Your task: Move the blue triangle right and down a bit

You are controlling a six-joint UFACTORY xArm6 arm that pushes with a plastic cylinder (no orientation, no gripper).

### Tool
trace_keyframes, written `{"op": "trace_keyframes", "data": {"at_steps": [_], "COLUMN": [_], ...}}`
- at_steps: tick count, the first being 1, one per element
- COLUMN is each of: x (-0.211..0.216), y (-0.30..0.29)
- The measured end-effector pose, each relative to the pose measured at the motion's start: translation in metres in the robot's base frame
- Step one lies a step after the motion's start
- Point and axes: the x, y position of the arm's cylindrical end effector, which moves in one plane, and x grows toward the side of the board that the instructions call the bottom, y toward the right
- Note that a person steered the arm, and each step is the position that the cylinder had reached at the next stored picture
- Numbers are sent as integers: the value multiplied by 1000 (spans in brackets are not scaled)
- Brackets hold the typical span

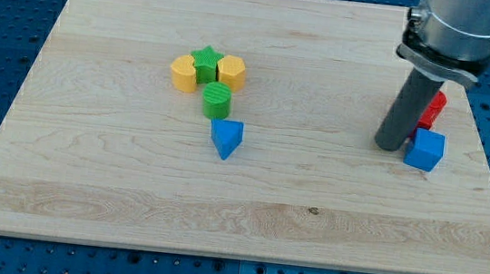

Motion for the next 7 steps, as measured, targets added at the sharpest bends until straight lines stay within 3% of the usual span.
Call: {"op": "trace_keyframes", "data": {"at_steps": [5,7], "x": [0,17], "y": [-245,-278]}}
